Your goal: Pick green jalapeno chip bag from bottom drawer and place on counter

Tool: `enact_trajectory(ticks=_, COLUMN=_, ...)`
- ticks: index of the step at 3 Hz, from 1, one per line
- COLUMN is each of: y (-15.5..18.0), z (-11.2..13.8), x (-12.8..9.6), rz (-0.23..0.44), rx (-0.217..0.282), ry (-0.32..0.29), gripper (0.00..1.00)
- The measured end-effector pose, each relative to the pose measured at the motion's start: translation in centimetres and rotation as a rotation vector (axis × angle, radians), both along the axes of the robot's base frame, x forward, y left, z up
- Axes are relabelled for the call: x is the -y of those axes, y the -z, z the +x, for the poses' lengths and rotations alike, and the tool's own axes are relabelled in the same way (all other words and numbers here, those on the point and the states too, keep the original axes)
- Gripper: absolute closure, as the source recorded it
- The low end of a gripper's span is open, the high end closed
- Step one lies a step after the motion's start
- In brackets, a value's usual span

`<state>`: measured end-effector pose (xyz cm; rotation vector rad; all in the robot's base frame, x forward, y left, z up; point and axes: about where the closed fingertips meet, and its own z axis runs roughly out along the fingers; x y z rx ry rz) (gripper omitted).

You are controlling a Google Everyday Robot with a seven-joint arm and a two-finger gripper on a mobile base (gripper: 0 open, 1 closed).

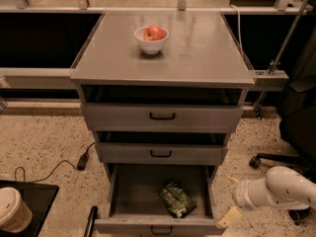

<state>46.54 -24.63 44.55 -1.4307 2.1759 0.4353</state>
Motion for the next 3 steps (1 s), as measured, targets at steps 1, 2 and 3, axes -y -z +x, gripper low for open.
enact_trajectory(ticks=1, y=2.2, z=1.8, x=0.5, rz=0.015, rx=0.038, ry=-0.035, gripper=0.00)
enact_trajectory(ticks=2, y=2.2, z=1.8, x=0.5, rz=0.015, rx=0.038, ry=-0.035, gripper=0.00)
enact_trajectory(ticks=3, y=2.9, z=3.2, x=-0.5, rz=0.090, rx=0.043, ry=-0.048, gripper=0.00)
